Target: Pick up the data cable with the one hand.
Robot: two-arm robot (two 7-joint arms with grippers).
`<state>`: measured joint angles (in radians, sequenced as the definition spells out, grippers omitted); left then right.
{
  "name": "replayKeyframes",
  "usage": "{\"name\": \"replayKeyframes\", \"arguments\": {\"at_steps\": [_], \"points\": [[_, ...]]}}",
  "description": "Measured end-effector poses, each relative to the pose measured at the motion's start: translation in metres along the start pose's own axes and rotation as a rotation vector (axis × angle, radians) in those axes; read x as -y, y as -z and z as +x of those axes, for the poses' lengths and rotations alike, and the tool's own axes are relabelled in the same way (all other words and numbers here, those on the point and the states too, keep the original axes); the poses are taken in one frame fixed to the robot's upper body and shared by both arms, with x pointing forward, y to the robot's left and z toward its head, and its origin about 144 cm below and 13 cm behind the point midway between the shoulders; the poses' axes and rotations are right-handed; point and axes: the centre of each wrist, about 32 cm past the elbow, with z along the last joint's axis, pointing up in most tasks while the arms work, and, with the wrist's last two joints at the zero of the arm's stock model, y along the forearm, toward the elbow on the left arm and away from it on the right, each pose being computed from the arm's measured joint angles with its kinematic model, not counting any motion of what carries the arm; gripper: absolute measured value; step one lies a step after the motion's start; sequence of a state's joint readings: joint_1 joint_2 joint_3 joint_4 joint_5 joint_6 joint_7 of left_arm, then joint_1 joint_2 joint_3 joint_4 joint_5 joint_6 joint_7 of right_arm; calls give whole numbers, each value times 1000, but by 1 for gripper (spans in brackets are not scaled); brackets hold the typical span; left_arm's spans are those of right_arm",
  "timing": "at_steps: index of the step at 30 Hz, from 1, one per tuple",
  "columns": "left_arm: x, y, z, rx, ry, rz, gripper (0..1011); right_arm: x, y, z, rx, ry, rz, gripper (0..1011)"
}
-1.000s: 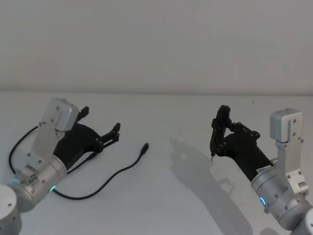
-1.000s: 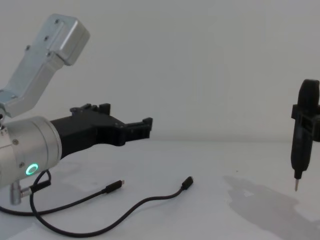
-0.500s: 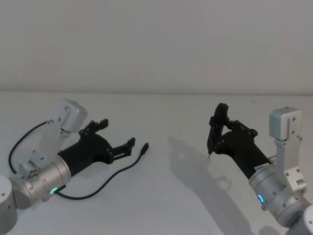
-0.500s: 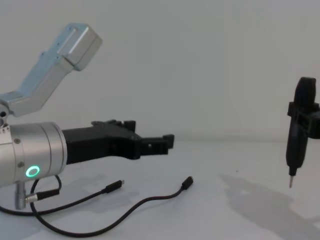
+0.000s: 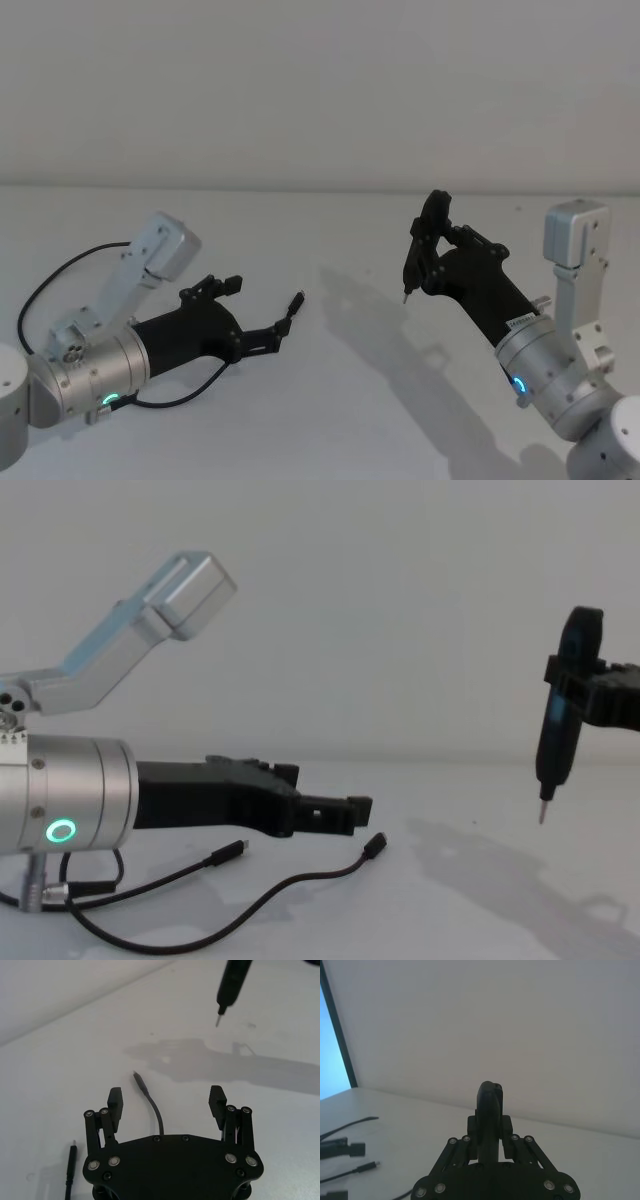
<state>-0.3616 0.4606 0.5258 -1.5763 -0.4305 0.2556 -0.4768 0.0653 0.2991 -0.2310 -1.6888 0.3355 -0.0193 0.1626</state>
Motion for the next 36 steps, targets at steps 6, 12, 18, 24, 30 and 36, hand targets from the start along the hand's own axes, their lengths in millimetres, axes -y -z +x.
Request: {"name": "replayKeyframes", "arguments": {"at_steps": [6, 12, 18, 24, 30, 36], "points": [[0, -5, -2, 4, 9, 54, 1001, -5, -1, 2, -11, -24, 18, 275], [0, -7, -5, 11, 1, 99, 1001, -9, 0, 4, -23, -45, 33, 275], [0, -10, -9, 16, -16, 145, 1001, -12, 1, 6, -35, -63, 44, 275], [1, -9, -12, 12, -30, 182, 1001, -13, 2, 6, -46, -78, 50, 274], [1, -8, -15, 8, -35, 207, 1001, -13, 4, 6, -54, -89, 50, 275], [2, -7, -17, 8, -40, 229, 1001, -12, 6, 5, -62, -99, 50, 274]]}}
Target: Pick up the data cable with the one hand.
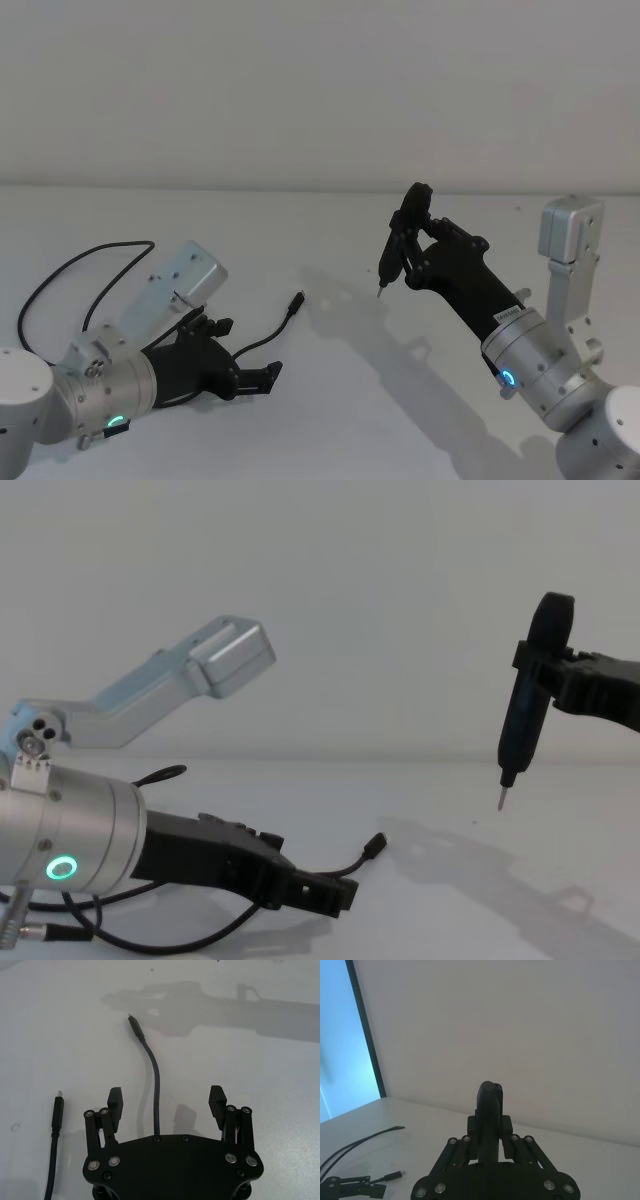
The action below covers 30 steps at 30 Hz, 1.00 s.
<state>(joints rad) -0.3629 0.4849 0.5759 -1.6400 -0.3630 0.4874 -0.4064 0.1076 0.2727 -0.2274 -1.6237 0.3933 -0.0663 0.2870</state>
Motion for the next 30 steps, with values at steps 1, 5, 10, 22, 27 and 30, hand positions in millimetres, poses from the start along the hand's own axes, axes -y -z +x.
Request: {"name": "replayKeyframes", "arguments": {"at_steps": [1, 5, 10, 22, 27, 30], "points": [[0, 0, 0, 0, -1, 2, 1001, 0, 0, 0, -1, -1, 0, 275], [1, 1, -1, 1, -3, 13, 1001, 1, 2, 0, -5, -6, -2, 275], [1, 1, -2, 1, -5, 21, 956, 1, 3, 0, -8, -10, -6, 275], [2, 1, -3, 2, -8, 32, 633, -4, 6, 3, -12, -24, -11, 275], [2, 2, -3, 2, -9, 34, 472, -11, 9, 6, -10, -32, -15, 274], [2, 2, -3, 2, -9, 35, 372, -15, 10, 8, -7, -37, -18, 274]]}}
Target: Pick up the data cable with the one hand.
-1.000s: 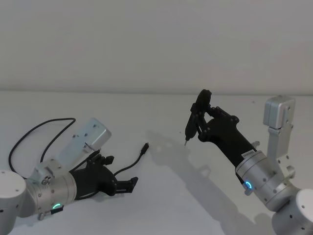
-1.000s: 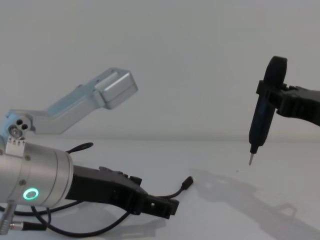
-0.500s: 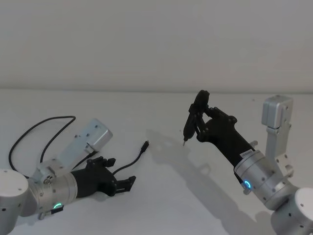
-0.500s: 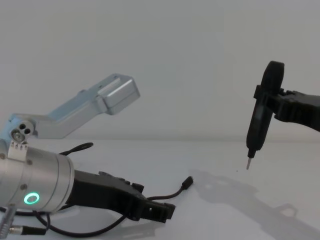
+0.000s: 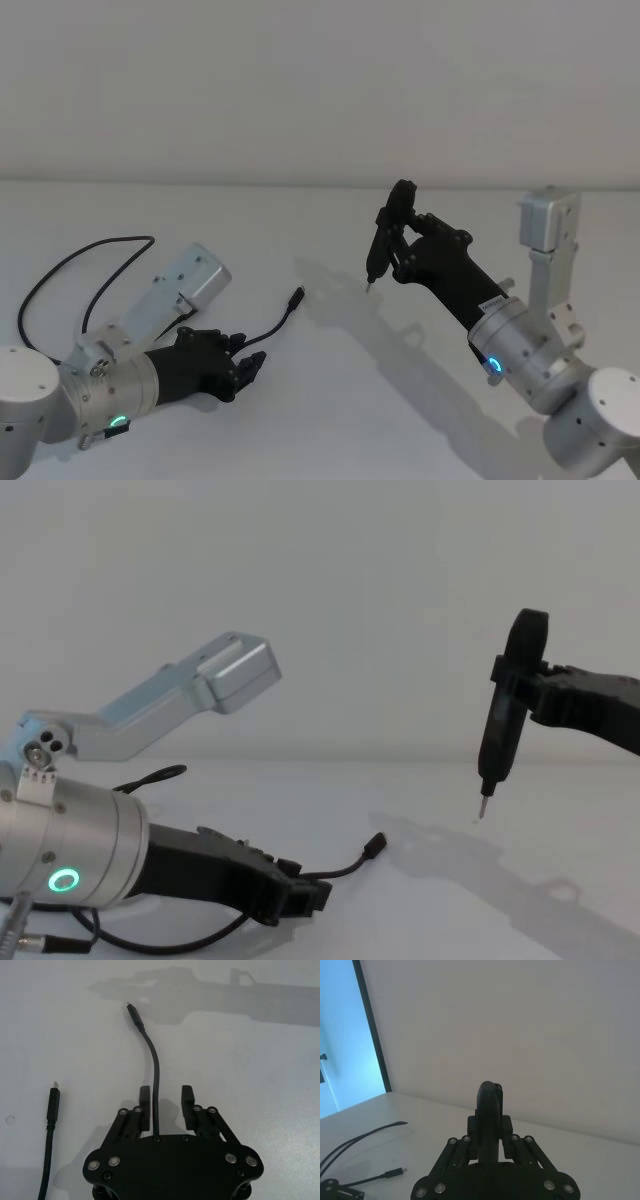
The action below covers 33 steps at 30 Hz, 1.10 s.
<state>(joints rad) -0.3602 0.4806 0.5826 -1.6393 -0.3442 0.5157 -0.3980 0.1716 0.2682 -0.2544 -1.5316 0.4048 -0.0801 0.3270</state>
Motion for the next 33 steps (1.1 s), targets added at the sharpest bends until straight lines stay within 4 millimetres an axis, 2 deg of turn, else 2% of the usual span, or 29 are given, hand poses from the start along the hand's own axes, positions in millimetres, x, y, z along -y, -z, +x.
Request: {"name": "replayKeyframes", "arguments": {"at_steps": [1, 4, 7, 8, 12, 33], "points": [[0, 0, 0, 0, 0, 0, 372, -1, 0, 0, 1, -2, -1, 274], [0, 0, 0, 0, 0, 1, 257, -5, 1, 2, 4, -8, -1, 274], [0, 0, 0, 0, -1, 1, 202, -7, 1, 3, 6, -14, -3, 274], [0, 0, 0, 0, -1, 1, 124, -8, 2, 3, 6, -16, -3, 274], [0, 0, 0, 0, -1, 2, 41, -11, 2, 5, 10, -25, -4, 274], [0, 0, 0, 1, 0, 2, 41, -8, 3, 13, 26, -40, -10, 275]]}}
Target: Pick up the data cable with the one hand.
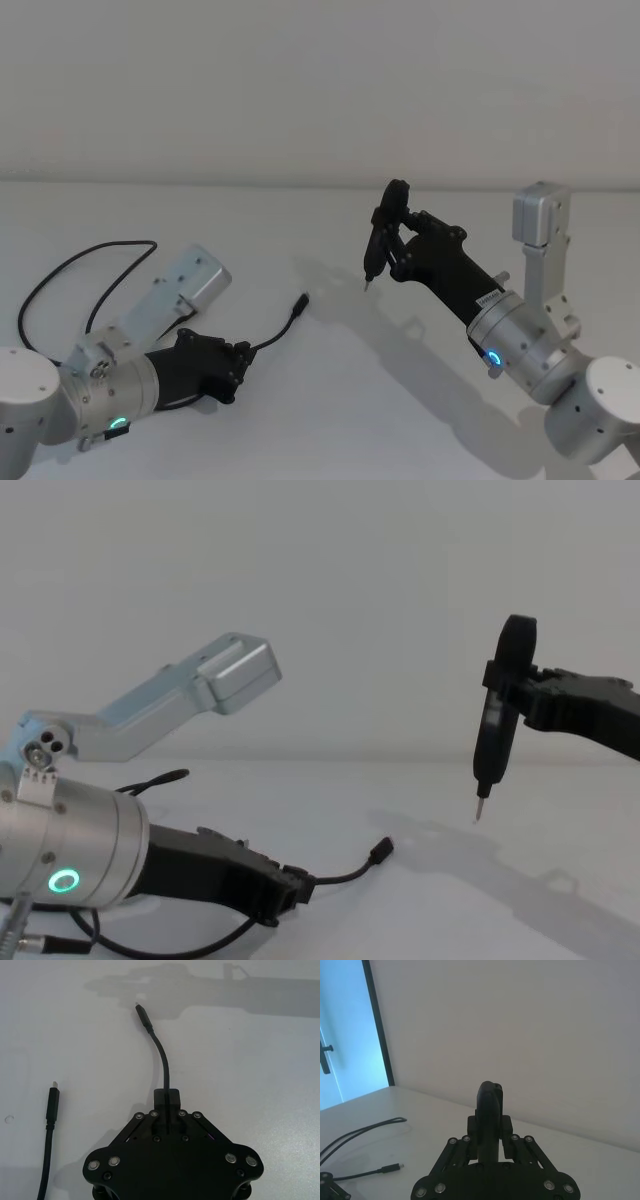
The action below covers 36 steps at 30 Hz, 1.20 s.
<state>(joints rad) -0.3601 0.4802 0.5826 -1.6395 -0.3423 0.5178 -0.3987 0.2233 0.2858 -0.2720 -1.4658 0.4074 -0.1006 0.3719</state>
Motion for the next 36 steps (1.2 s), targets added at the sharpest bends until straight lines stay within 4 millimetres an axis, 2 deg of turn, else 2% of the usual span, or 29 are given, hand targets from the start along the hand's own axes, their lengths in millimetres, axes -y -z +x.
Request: {"name": "replayKeyframes", "arguments": {"at_steps": [36], "points": [[-2, 1, -1, 29, 83, -11, 40, -5, 12, -12, 4, -52, -28, 274]]}}
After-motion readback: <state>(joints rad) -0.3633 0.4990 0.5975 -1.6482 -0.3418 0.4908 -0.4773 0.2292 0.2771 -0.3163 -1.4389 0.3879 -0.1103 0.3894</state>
